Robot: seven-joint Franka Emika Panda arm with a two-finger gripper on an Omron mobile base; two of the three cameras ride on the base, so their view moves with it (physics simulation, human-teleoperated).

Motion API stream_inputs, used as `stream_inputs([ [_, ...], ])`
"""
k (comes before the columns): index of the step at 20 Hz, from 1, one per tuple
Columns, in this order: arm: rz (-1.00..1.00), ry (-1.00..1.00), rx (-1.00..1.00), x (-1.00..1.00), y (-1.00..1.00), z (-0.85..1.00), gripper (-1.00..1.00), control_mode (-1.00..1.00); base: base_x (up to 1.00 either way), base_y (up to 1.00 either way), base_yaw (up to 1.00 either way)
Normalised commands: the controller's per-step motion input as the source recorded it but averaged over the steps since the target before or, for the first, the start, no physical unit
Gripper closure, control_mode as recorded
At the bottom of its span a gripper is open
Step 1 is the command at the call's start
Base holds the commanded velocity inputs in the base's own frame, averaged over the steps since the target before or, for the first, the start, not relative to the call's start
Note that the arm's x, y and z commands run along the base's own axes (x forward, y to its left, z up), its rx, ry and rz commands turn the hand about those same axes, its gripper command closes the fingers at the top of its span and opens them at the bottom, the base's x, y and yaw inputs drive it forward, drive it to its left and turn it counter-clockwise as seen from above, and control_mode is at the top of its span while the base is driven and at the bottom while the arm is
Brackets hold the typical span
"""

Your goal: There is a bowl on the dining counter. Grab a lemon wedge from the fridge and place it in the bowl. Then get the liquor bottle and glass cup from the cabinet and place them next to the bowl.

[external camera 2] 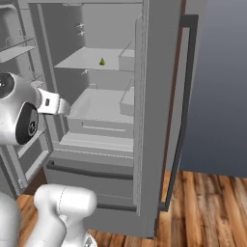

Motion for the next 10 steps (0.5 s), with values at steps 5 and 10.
stream_inputs([
  [5, 0.06, -0.16, -0.25, -0.49, -0.52, -0.31, -1.00, -1.00, 0.00, 0.00, 0.00],
  [10, 0.00, -0.09, -0.01, -0.09, -0.24, 0.00, -1.00, -1.00, 0.00, 0.00, 0.00],
])
